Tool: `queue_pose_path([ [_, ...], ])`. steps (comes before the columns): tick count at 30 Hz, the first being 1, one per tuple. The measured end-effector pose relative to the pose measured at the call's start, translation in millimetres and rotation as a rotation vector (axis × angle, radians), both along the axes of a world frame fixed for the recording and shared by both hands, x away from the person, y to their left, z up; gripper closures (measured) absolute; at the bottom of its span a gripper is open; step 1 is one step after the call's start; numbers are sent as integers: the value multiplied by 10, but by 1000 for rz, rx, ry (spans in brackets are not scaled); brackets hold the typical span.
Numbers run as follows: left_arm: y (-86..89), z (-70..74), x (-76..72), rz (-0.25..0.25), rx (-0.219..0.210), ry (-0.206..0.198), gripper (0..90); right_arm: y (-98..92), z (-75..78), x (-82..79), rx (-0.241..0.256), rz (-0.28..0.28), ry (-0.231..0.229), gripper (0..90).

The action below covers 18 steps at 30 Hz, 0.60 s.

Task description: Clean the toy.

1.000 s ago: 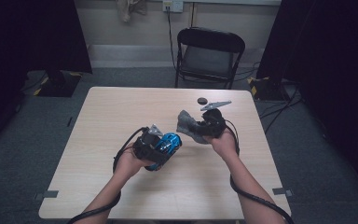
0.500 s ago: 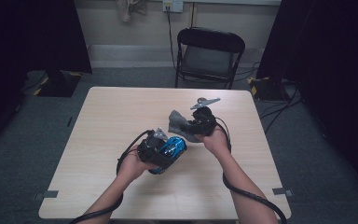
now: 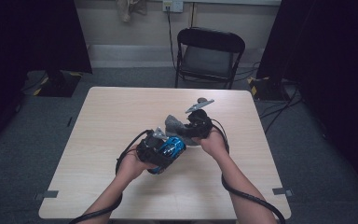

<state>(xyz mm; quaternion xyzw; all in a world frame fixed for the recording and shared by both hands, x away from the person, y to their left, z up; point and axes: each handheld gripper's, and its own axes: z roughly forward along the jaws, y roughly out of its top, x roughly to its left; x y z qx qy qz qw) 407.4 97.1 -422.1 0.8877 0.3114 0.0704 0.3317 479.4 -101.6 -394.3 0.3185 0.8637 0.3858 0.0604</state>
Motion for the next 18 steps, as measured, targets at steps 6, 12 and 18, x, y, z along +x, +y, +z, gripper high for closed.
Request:
queue_pose_path([
  [6, 36, -9, 16, 12, 0, 3, 280, 1, -1, -10, -9, 10, -3, 722],
  [12, 46, -1, 19, 15, 0, 2, 280, -21, 0, -16, -1, 8, -1, 722],
  [18, 78, -7, 34, 32, -1, 5, 280, -82, -8, -27, 0, -4, -1, 721],
])
